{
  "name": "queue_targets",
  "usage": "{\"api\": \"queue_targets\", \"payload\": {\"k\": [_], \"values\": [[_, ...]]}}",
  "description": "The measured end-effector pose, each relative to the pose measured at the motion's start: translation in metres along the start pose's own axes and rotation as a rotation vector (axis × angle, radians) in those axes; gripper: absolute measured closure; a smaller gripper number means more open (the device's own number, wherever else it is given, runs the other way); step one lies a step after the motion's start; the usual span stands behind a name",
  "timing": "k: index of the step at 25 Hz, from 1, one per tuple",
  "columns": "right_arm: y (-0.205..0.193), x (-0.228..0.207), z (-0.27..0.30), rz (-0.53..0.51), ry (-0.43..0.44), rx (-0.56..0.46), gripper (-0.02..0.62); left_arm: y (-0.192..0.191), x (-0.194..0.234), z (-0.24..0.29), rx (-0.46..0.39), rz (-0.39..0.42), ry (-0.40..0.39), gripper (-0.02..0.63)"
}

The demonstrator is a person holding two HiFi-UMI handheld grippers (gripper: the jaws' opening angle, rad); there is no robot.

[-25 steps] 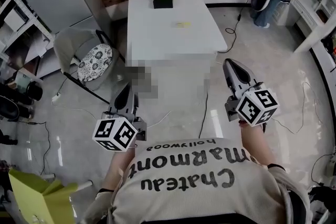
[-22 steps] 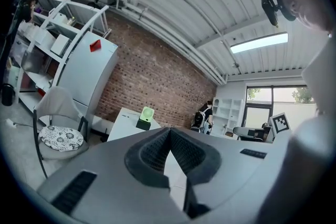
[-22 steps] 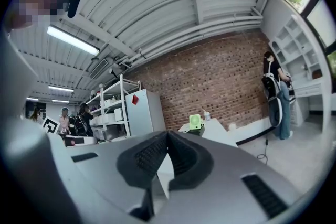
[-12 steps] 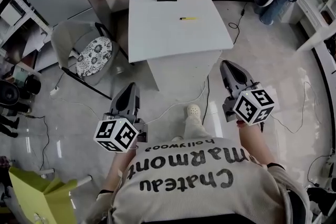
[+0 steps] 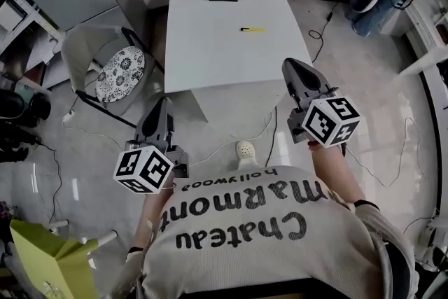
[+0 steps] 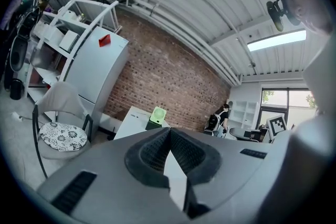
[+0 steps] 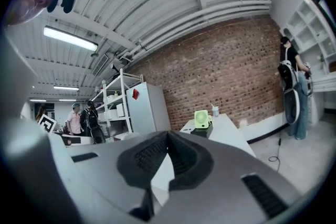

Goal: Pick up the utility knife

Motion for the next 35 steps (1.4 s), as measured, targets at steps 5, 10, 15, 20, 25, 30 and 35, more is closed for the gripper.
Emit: {"api": "queue_targets", "payload": {"k": [5,10,15,20,25,30,35], "values": [[0.021,-0.041,0.037,-0.008,0.061,-0.001,0.592,0.017,-0.014,0.044,-0.036,-0.008,0.038,0.604],[0.033,-0.085,0.068,0.001,0.111,0.010,0.592,0.024,-0.028,0.083,-0.049,-0.013,0.079,0.604],[0.031,-0.134,0.087,0.021,0.133,0.029,0.592,0.011,-0.043,0.118,-0.039,-0.029,0.111,0.604],[0.007,-0.167,0.103,0.071,0.146,0.059,0.592,-0.009,-0.039,0.133,-0.020,-0.050,0.169,0.604],[-0.029,-0.188,0.111,0.136,0.126,0.132,0.592,-0.035,-0.034,0.146,0.046,-0.074,0.194,0.604],[-0.068,-0.203,0.115,0.203,0.100,0.224,0.592,-0.065,-0.035,0.162,0.150,-0.055,0.209,0.604],[-0.106,-0.209,0.118,0.259,0.100,0.325,0.592,-0.095,-0.034,0.179,0.254,-0.046,0.207,0.604]]}}
Point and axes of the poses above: the fingertips, and each gripper's own axes: z forward along the fingers, x to its left, y out of its top, the point moved 7 cm from there along -z, backward along the fingers, and after that the axes turned 15 degrees about y, right-handed, at the moved point
